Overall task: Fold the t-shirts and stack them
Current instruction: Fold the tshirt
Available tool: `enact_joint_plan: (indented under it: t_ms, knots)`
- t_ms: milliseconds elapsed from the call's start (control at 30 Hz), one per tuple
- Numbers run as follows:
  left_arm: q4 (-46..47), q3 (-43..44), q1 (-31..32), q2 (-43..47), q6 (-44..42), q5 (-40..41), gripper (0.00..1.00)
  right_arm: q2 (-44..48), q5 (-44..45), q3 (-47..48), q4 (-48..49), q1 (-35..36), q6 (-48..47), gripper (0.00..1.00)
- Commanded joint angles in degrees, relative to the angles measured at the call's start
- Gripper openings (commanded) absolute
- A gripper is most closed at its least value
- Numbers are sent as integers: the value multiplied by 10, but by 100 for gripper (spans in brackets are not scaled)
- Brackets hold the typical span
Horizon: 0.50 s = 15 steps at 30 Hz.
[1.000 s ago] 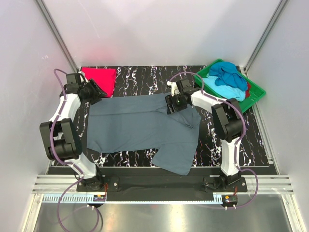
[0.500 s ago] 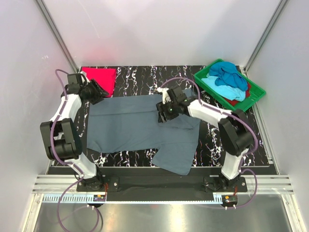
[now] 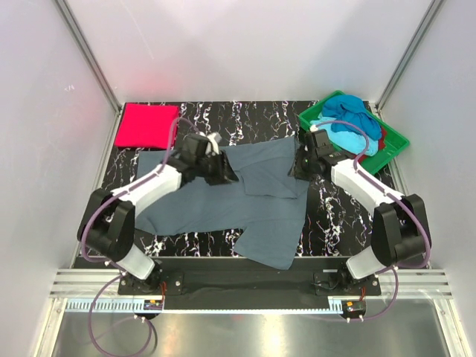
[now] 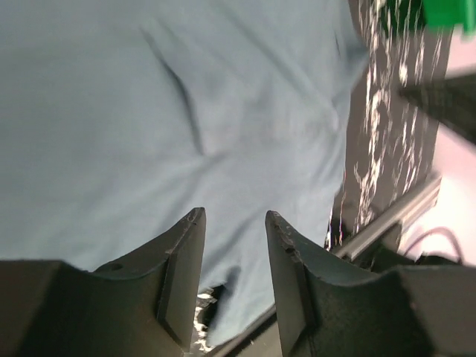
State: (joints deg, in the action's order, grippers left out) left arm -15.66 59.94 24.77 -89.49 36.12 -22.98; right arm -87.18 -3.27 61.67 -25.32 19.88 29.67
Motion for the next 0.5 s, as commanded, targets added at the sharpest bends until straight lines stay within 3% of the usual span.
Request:
enact_joint_plan:
  t_ms: [0, 267, 333, 467]
  knots:
    - [74, -11, 40, -1, 37, 49, 43, 4, 29, -19, -45, -2, 53, 37]
    - [142, -4, 66, -100, 42, 50, 42, -10, 41, -52, -43, -6, 63, 34]
    - [143, 3, 69, -113, 39, 56, 48, -18, 58, -59, -39, -6, 67, 35]
    - [154, 16, 72, -152, 31, 55, 50, -33, 79, -72, -7, -6, 62, 37]
